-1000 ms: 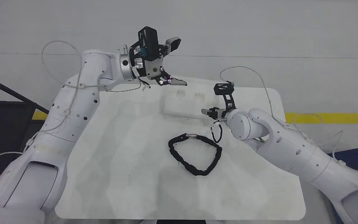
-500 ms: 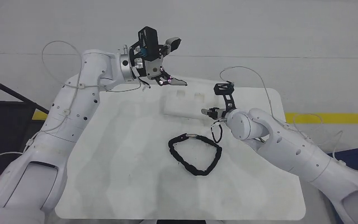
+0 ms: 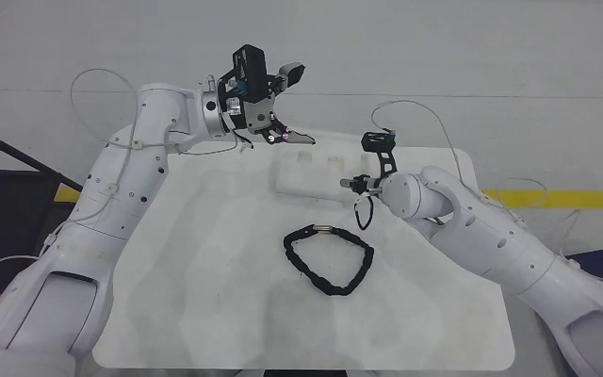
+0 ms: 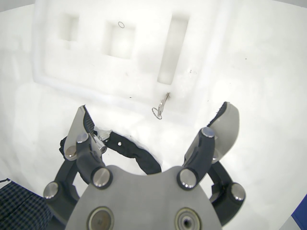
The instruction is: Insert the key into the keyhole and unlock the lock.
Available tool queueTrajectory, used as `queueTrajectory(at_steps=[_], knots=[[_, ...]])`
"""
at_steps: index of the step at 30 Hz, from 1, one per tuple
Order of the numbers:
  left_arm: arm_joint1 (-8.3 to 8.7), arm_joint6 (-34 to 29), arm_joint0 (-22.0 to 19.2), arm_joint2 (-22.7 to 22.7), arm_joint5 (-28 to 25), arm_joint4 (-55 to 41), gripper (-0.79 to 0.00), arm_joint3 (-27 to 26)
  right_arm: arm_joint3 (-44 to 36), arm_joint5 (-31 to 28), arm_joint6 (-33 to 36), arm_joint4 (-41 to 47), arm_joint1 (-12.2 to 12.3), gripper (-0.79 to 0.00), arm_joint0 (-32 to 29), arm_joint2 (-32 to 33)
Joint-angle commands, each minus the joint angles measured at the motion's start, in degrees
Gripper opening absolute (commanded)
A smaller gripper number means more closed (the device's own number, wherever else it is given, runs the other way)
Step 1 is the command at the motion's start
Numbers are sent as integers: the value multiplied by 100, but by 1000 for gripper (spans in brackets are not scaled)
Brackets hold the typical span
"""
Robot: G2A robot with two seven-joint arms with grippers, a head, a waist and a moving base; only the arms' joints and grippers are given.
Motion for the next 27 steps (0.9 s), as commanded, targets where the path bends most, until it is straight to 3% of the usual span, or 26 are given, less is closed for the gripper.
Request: queueTrajectory(at_steps=[1, 5, 9, 12, 15, 22, 27], knots=[[0, 0, 0, 0, 0, 0, 0, 0, 30, 33, 78, -11, -42, 0, -3, 29], [0, 0, 0, 0, 0, 0, 0, 0, 44, 42, 251, -84, -101, -9, -5, 85], [0, 0, 0, 0, 0, 0, 0, 0, 75, 146, 360, -188, -148, -86, -59, 126], [0, 0, 0, 0, 0, 0, 0, 0, 109, 286, 410, -299, -183, -83, -93, 151], [0, 0, 0, 0, 0, 0, 0, 0, 135, 340, 452, -365, -215, -148, -122, 200], [0, 0, 0, 0, 0, 0, 0, 0, 229, 345, 561, -510, -282, -394, -189, 312], [0, 0, 0, 0, 0, 0, 0, 0, 340, 322, 606, -547, -347, -440, -254, 385]])
